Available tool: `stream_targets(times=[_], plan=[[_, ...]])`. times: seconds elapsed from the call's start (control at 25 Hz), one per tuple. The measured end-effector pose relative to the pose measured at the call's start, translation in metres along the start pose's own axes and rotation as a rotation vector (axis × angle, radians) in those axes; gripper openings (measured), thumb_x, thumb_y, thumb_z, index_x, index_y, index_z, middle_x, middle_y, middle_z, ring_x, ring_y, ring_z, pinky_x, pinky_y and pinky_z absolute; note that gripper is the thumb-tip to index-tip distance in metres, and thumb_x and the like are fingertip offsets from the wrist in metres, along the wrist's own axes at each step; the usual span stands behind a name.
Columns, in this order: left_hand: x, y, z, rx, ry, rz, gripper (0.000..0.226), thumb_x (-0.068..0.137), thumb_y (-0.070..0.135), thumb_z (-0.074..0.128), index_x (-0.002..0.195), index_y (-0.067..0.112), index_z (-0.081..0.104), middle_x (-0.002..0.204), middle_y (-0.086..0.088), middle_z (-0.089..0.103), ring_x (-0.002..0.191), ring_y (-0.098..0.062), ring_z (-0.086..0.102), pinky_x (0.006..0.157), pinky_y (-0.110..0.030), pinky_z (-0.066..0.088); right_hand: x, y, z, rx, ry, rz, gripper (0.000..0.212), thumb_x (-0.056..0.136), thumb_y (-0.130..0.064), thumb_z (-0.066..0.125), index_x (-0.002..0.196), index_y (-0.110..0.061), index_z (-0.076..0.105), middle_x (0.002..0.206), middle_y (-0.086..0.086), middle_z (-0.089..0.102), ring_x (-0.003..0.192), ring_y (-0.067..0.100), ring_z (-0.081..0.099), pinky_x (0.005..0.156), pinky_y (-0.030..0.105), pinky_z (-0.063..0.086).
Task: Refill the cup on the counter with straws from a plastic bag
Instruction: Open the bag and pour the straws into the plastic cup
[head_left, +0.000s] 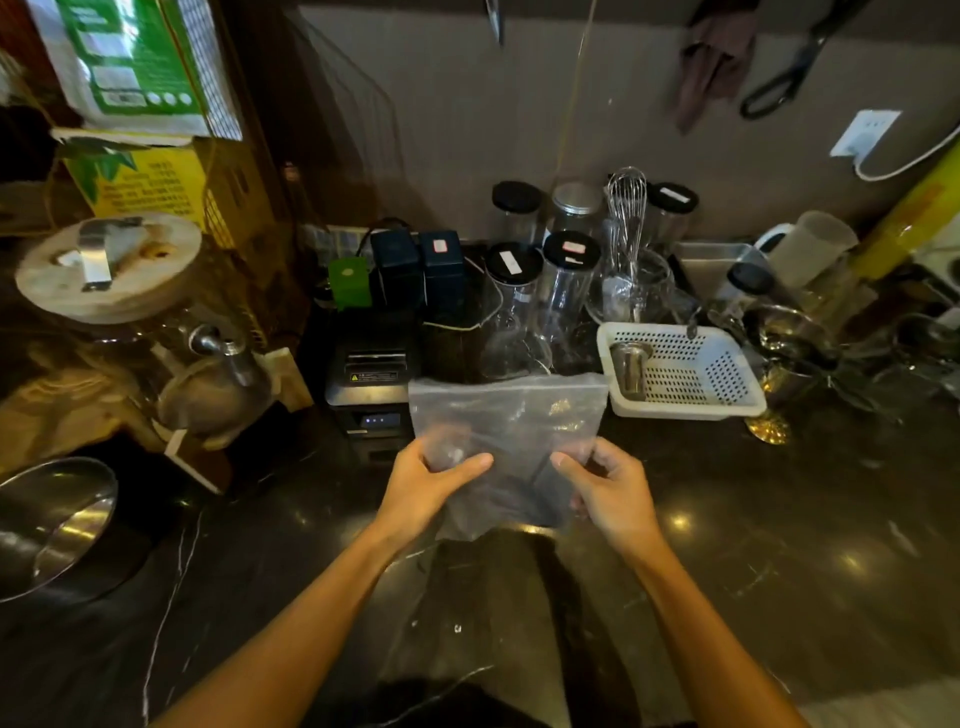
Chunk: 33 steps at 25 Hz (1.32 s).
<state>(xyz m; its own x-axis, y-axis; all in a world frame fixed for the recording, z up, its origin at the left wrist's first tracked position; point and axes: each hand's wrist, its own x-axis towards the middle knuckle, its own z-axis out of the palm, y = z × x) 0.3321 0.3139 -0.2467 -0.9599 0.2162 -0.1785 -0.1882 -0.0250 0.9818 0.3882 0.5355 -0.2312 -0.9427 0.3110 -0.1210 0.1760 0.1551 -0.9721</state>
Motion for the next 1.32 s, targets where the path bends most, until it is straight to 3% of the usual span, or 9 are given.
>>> stream_targets(times=[0.24,0.44,0.64,0.76,0.88,0.96,1.0,1.16,1.32], plan=[[-0.013,-0.023,-0.005,0.265,-0.026,0.003,0.015,0.085,0.028,0.082,0.096,0.019,0.080,0.088,0.000,0.081,0.084,-0.014,0.078,0.078,-0.031,0.062,-0.007,0.027,-0.008,-0.066,-0.014,0.119,0.010,0.094,-0.012,0.076,0.085,-0.008,0.074,0.084,0.005,0.074,0.081,0.016,0.071,0.072,0.027,0.060],[-0.015,-0.031,-0.005,0.386,0.005,-0.067,0.046,0.069,0.072,0.078,0.083,0.028,0.079,0.077,0.000,0.079,0.074,-0.021,0.078,0.075,-0.053,0.063,-0.008,0.032,-0.018,-0.079,-0.037,0.111,0.013,0.094,-0.013,0.075,0.084,-0.005,0.071,0.081,0.011,0.073,0.073,0.022,0.071,0.066,0.031,0.060],[-0.008,0.001,0.004,0.178,-0.107,0.041,0.038,0.077,0.029,0.085,0.113,0.019,0.076,0.109,0.002,0.080,0.104,-0.016,0.077,0.088,-0.037,0.063,-0.009,0.030,-0.036,-0.102,-0.111,0.145,0.016,0.096,-0.015,0.072,0.085,-0.005,0.068,0.082,0.014,0.069,0.071,0.019,0.067,0.059,0.022,0.056],[0.002,0.022,0.013,0.152,-0.109,0.142,0.021,0.089,0.017,0.076,0.109,0.012,0.077,0.103,-0.005,0.080,0.099,-0.021,0.078,0.084,-0.035,0.064,-0.005,0.026,-0.038,-0.128,-0.091,0.183,0.006,0.096,-0.018,0.073,0.095,-0.012,0.069,0.092,0.005,0.072,0.087,0.022,0.073,0.066,0.024,0.058],[0.006,0.029,0.023,0.183,-0.132,0.172,0.013,0.094,0.012,0.072,0.104,0.009,0.078,0.096,-0.008,0.080,0.092,-0.024,0.078,0.083,-0.038,0.064,-0.009,0.015,-0.030,-0.335,0.128,0.060,0.032,0.093,-0.026,0.077,0.121,-0.020,0.062,0.121,-0.007,0.059,0.100,0.014,0.067,0.079,0.030,0.060],[0.006,0.030,0.031,0.182,-0.129,0.163,0.009,0.094,0.014,0.073,0.099,0.009,0.079,0.091,-0.008,0.079,0.088,-0.026,0.077,0.082,-0.043,0.064,-0.015,-0.004,-0.020,-0.387,0.341,-0.103,0.021,0.095,-0.029,0.074,0.110,-0.019,0.064,0.112,-0.006,0.059,0.090,0.011,0.063,0.074,0.032,0.057],[0.005,0.031,0.036,0.177,-0.137,0.161,0.009,0.093,0.014,0.073,0.098,0.009,0.079,0.090,-0.008,0.079,0.089,-0.025,0.077,0.082,-0.043,0.064,-0.018,-0.016,-0.013,-0.313,0.342,-0.126,0.012,0.097,-0.029,0.071,0.097,-0.018,0.067,0.098,-0.004,0.064,0.082,0.013,0.065,0.070,0.031,0.057],[-0.001,0.034,0.056,0.156,-0.233,0.200,0.014,0.096,0.012,0.069,0.103,0.015,0.080,0.099,-0.002,0.081,0.099,-0.018,0.077,0.091,-0.037,0.061,-0.018,-0.051,0.010,-0.024,0.158,0.113,0.036,0.099,-0.037,0.068,0.071,-0.014,0.071,0.059,-0.002,0.067,0.053,0.004,0.063,0.054,0.020,0.049],[-0.003,0.035,0.059,0.201,-0.336,0.220,0.021,0.095,0.011,0.069,0.109,0.024,0.078,0.105,0.005,0.080,0.104,-0.011,0.075,0.093,-0.030,0.059,-0.018,-0.058,0.005,0.133,0.109,0.298,0.027,0.099,-0.017,0.065,0.076,-0.004,0.071,0.061,0.002,0.062,0.040,0.008,0.051,0.040,0.024,0.042]])
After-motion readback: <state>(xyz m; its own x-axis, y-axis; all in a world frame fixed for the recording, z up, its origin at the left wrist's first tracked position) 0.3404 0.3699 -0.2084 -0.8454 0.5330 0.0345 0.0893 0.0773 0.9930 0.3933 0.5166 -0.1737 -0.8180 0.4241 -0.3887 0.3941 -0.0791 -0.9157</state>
